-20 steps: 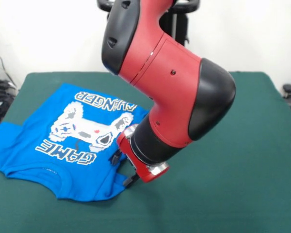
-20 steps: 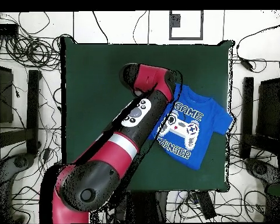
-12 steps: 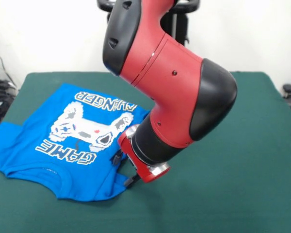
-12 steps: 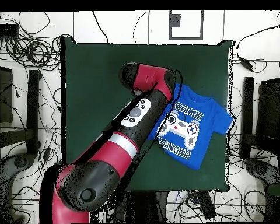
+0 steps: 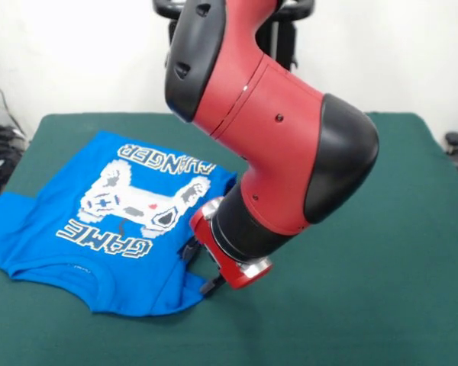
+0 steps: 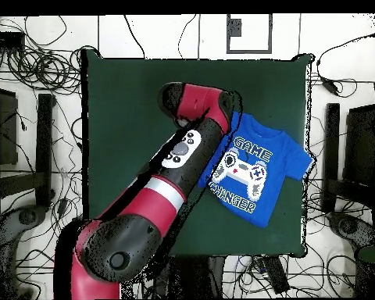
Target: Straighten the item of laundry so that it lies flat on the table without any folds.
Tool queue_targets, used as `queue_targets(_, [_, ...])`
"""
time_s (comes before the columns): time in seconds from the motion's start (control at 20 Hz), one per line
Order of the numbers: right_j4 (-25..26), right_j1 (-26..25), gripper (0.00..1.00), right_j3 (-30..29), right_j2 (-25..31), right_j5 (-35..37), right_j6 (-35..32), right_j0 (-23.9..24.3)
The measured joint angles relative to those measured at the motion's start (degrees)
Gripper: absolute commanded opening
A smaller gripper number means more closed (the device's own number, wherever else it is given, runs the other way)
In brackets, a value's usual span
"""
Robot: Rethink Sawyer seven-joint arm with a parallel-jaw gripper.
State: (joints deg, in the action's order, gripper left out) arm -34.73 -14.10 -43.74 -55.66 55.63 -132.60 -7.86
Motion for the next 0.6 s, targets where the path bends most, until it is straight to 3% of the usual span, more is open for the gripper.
queue_targets(0.6, [-0.1, -0.6, 1.0, 3.3, 0.0, 3.5, -2.2, 0.0])
